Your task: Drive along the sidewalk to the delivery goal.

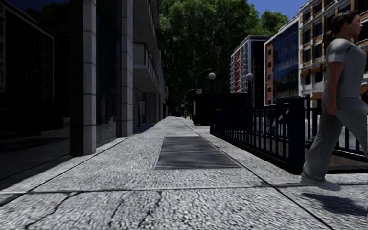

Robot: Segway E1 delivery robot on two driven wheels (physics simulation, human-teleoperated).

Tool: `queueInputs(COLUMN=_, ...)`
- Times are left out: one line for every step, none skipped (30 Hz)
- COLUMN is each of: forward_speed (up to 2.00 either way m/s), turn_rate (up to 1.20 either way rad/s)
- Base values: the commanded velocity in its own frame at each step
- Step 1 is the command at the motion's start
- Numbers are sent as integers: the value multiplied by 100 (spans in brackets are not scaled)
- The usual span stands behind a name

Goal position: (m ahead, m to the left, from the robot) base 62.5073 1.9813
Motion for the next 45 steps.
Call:
queueInputs(forward_speed=200, turn_rate=0)
queueInputs(forward_speed=200, turn_rate=0)
queueInputs(forward_speed=200, turn_rate=0)
queueInputs(forward_speed=200, turn_rate=0)
queueInputs(forward_speed=200, turn_rate=0)
queueInputs(forward_speed=200, turn_rate=0)
queueInputs(forward_speed=200, turn_rate=0)
queueInputs(forward_speed=200, turn_rate=0)
queueInputs(forward_speed=200, turn_rate=0)
queueInputs(forward_speed=200, turn_rate=0)
queueInputs(forward_speed=200, turn_rate=0)
queueInputs(forward_speed=200, turn_rate=0)
queueInputs(forward_speed=200, turn_rate=0)
queueInputs(forward_speed=200, turn_rate=0)
queueInputs(forward_speed=200, turn_rate=0)
queueInputs(forward_speed=200, turn_rate=0)
queueInputs(forward_speed=200, turn_rate=0)
queueInputs(forward_speed=200, turn_rate=0)
queueInputs(forward_speed=200, turn_rate=0)
queueInputs(forward_speed=200, turn_rate=0)
queueInputs(forward_speed=200, turn_rate=0)
queueInputs(forward_speed=200, turn_rate=0)
queueInputs(forward_speed=200, turn_rate=0)
queueInputs(forward_speed=200, turn_rate=0)
queueInputs(forward_speed=200, turn_rate=0)
queueInputs(forward_speed=200, turn_rate=0)
queueInputs(forward_speed=200, turn_rate=0)
queueInputs(forward_speed=200, turn_rate=0)
queueInputs(forward_speed=200, turn_rate=0)
queueInputs(forward_speed=200, turn_rate=0)
queueInputs(forward_speed=200, turn_rate=0)
queueInputs(forward_speed=200, turn_rate=8)
queueInputs(forward_speed=200, turn_rate=17)
queueInputs(forward_speed=200, turn_rate=20)
queueInputs(forward_speed=200, turn_rate=21)
queueInputs(forward_speed=200, turn_rate=21)
queueInputs(forward_speed=200, turn_rate=21)
queueInputs(forward_speed=200, turn_rate=21)
queueInputs(forward_speed=200, turn_rate=21)
queueInputs(forward_speed=200, turn_rate=21)
queueInputs(forward_speed=200, turn_rate=21)
queueInputs(forward_speed=200, turn_rate=21)
queueInputs(forward_speed=200, turn_rate=18)
queueInputs(forward_speed=200, turn_rate=2)
queueInputs(forward_speed=200, turn_rate=2)
